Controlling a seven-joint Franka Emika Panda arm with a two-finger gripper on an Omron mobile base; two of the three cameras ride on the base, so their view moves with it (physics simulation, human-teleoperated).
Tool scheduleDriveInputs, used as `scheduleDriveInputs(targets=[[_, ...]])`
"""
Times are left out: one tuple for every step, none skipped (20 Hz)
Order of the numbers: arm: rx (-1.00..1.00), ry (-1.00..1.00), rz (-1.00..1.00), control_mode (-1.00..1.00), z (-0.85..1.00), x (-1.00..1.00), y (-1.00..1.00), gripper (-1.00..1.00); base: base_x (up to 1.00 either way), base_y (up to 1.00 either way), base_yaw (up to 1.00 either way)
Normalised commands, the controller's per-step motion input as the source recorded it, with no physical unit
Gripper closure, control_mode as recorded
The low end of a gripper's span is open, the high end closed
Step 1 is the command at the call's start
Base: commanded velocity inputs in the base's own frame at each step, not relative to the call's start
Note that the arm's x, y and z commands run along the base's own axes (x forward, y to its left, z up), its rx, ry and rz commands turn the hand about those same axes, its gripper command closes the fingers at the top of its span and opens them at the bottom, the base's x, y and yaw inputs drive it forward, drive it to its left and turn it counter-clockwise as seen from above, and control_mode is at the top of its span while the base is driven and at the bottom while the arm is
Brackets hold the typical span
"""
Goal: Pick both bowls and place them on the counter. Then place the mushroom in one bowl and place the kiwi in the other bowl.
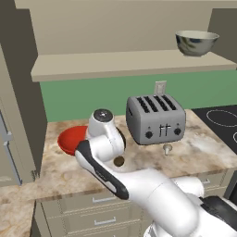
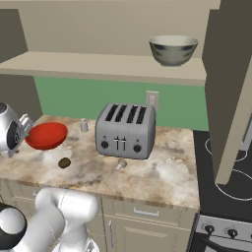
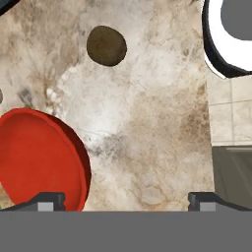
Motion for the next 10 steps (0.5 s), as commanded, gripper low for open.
scheduleDriveInputs(targets=[[0.00,0.00,0.00,-1.00,0.41,-0.48,-0.27,-1.00,0.00,0.00,0.00],[0.00,0.00,0.00,-1.00,0.43,-0.48,-0.29,-1.00,0.00,0.00,0.00],[0.00,0.00,0.00,-1.00,0.44,-0.48,-0.29,-1.00,0.00,0.00,0.00],[0.00,0.00,0.00,-1.00,0.45,-0.45,-0.27,-1.00,0.00,0.00,0.00],[0.00,0.00,0.00,-1.00,0.44,-0.46,-0.27,-1.00,0.00,0.00,0.00],[0.00,0.00,0.00,-1.00,0.44,-0.47,-0.30,-1.00,0.00,0.00,0.00],[0.00,0.00,0.00,-1.00,0.44,-0.47,-0.32,-1.00,0.00,0.00,0.00],[0.00,0.00,0.00,-1.00,0.45,-0.48,-0.32,-1.00,0.00,0.00,0.00],[0.00,0.00,-0.01,-1.00,0.46,-0.46,-0.31,-1.00,0.00,0.00,0.00],[0.00,0.00,-0.01,-1.00,0.46,-0.46,-0.31,-1.00,0.00,0.00,0.00]])
